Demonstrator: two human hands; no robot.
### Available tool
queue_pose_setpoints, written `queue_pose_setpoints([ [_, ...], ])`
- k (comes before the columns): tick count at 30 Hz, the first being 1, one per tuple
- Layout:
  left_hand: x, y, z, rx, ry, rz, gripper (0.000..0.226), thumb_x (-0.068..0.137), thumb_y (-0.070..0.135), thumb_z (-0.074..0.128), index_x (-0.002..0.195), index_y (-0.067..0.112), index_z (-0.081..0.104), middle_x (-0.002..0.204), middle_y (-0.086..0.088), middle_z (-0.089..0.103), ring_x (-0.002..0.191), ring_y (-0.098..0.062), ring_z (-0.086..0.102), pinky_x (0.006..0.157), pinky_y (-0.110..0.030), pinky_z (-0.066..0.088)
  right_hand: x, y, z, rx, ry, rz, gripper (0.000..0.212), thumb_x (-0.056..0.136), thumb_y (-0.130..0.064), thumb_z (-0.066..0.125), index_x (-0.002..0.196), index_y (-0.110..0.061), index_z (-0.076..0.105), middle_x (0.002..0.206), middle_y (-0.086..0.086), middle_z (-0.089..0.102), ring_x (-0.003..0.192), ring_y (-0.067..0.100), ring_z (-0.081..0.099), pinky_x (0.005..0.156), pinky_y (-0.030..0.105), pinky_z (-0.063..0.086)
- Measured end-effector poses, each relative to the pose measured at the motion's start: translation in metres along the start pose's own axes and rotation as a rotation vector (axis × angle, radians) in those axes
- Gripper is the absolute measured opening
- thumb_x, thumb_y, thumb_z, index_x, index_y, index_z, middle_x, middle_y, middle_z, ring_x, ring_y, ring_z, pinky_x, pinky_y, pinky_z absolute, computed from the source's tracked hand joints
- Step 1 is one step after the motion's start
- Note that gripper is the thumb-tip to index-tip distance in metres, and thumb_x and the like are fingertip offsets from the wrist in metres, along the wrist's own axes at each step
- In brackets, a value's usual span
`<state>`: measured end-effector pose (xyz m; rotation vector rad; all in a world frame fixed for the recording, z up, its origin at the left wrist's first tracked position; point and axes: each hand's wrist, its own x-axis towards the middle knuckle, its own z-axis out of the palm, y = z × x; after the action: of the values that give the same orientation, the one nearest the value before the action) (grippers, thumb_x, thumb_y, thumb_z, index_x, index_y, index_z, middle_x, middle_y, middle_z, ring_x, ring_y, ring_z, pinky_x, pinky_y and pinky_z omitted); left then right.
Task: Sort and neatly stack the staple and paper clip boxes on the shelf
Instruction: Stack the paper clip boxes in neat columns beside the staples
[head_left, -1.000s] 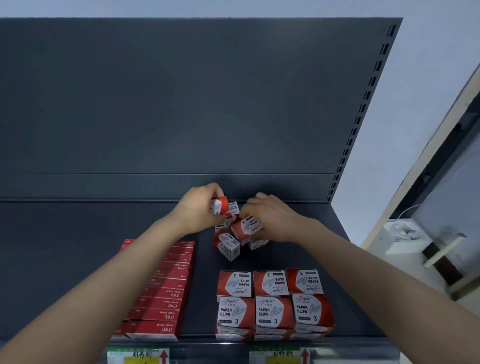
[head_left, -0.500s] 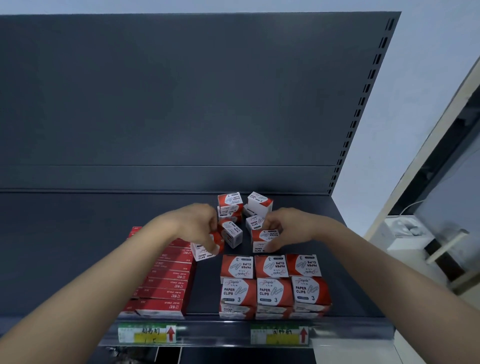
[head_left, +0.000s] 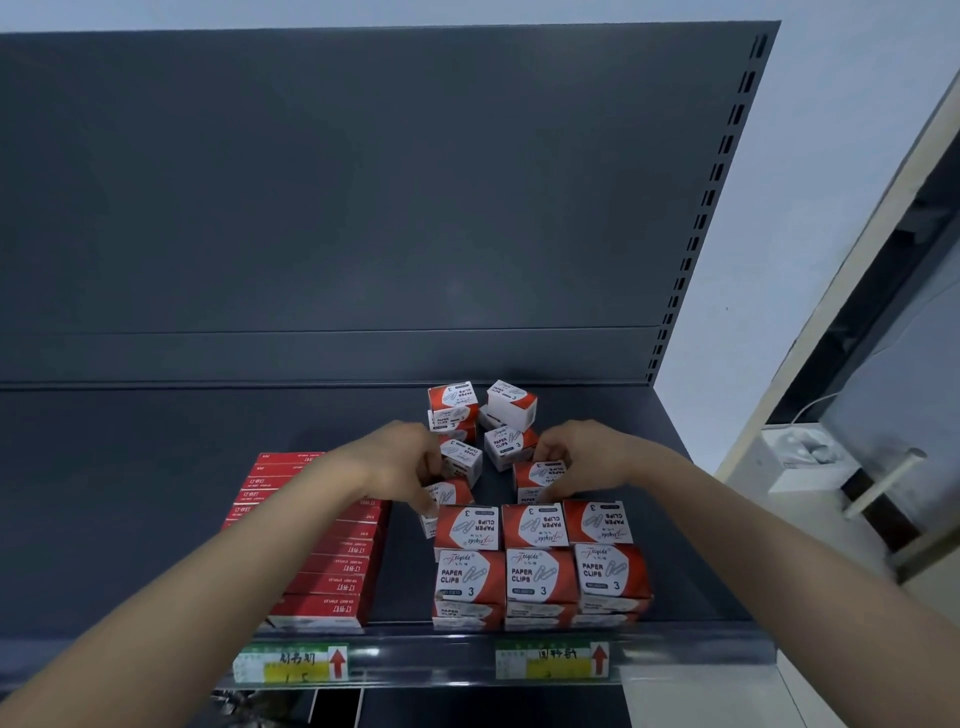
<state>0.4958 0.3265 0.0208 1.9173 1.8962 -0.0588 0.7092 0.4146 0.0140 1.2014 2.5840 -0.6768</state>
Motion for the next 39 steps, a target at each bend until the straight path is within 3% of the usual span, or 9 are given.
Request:
queue_pose_setpoints([
  [12, 0.007, 0.004, 0.018, -0.318, 0.137, 0.086, 0.024, 0.071, 0.009, 0.078, 0.094, 0.01, 0.071, 0.087, 0.001, 0.07, 0.082, -0.009, 0.066, 0.075, -0.018, 0.055, -0.005, -0.013, -0.013, 0.207, -0.032, -0.033, 0.038, 0.079, -0.032, 0.073, 0.112, -0.015, 0.064, 0.116, -0.001, 0.064, 0.107, 0.015, 0.059, 0.093, 0.031, 0.048],
  [14, 0.008, 0.0, 0.012, -0.345, 0.208, 0.087, 0.018, 0.07, 0.012, 0.08, 0.086, 0.013, 0.071, 0.081, 0.003, 0.069, 0.077, -0.008, 0.066, 0.074, -0.02, 0.055, -0.005, -0.023, -0.015, 0.195, -0.027, -0.06, 0.039, 0.079, -0.033, 0.073, 0.113, -0.016, 0.062, 0.117, -0.001, 0.063, 0.108, 0.015, 0.058, 0.095, 0.033, 0.048],
  [18, 0.011, -0.01, -0.004, -0.317, 0.413, 0.043, 0.018, 0.071, 0.012, 0.079, 0.069, 0.022, 0.064, 0.067, 0.011, 0.061, 0.063, -0.002, 0.057, 0.056, -0.004, 0.041, 0.001, -0.047, -0.014, 0.18, 0.01, -0.126, 0.045, 0.079, -0.034, 0.072, 0.118, -0.016, 0.058, 0.117, -0.001, 0.06, 0.108, 0.015, 0.056, 0.094, 0.032, 0.048],
  [20, 0.013, -0.013, -0.007, -0.301, 0.429, 0.048, 0.017, 0.07, 0.011, 0.079, 0.073, 0.019, 0.065, 0.07, 0.01, 0.062, 0.065, -0.006, 0.058, 0.06, -0.007, 0.044, 0.004, -0.055, -0.011, 0.157, 0.013, -0.16, 0.043, 0.082, -0.033, 0.069, 0.119, -0.015, 0.058, 0.117, -0.001, 0.061, 0.107, 0.016, 0.057, 0.093, 0.032, 0.049],
  [24, 0.019, -0.012, -0.007, -0.155, 0.338, 0.106, 0.027, 0.072, 0.019, 0.078, 0.097, 0.013, 0.07, 0.094, -0.001, 0.069, 0.083, -0.016, 0.063, 0.077, -0.03, 0.052, 0.007, -0.056, -0.006, 0.109, -0.037, -0.193, 0.035, 0.09, -0.031, 0.06, 0.12, -0.014, 0.06, 0.12, -0.001, 0.061, 0.109, 0.014, 0.058, 0.095, 0.029, 0.049],
  [28, 0.027, -0.006, -0.005, 0.005, 0.248, 0.198, 0.032, 0.079, 0.02, 0.071, 0.11, 0.018, 0.065, 0.108, 0.005, 0.065, 0.082, -0.008, 0.053, 0.073, -0.024, 0.044, 0.015, -0.036, -0.022, 0.205, 0.309, -0.096, 0.02, 0.09, -0.025, 0.061, 0.102, -0.01, 0.068, 0.099, 0.0, 0.066, 0.094, 0.014, 0.061, 0.083, 0.028, 0.049],
  [30, 0.03, -0.004, -0.006, 0.066, 0.22, 0.228, 0.027, 0.082, 0.018, 0.065, 0.109, 0.014, 0.065, 0.11, 0.002, 0.065, 0.091, -0.013, 0.056, 0.081, -0.03, 0.047, 0.024, -0.025, -0.028, 0.212, 0.493, -0.007, 0.028, 0.088, -0.028, 0.063, 0.107, -0.007, 0.062, 0.102, 0.005, 0.066, 0.096, 0.02, 0.062, 0.085, 0.032, 0.05],
  [33, 0.036, -0.007, -0.005, 0.105, 0.204, 0.228, 0.026, 0.083, 0.022, 0.064, 0.108, 0.016, 0.067, 0.111, 0.003, 0.063, 0.101, -0.014, 0.055, 0.088, -0.031, 0.046, 0.04, -0.016, -0.025, 0.164, 0.455, 0.055, 0.051, 0.083, -0.04, 0.066, 0.119, -0.006, 0.053, 0.107, 0.008, 0.063, 0.098, 0.023, 0.06, 0.081, 0.033, 0.047],
  [39, 0.031, -0.013, -0.01, -0.16, 0.333, 0.108, 0.033, 0.071, 0.037, 0.075, 0.082, 0.015, 0.053, 0.079, 0.005, 0.061, 0.069, -0.012, 0.053, 0.06, -0.026, 0.04, 0.053, -0.019, -0.016, 0.142, 0.382, 0.059, 0.028, 0.085, -0.032, 0.063, 0.094, -0.006, 0.058, 0.088, 0.006, 0.059, 0.084, 0.021, 0.059, 0.065, 0.033, 0.044],
])
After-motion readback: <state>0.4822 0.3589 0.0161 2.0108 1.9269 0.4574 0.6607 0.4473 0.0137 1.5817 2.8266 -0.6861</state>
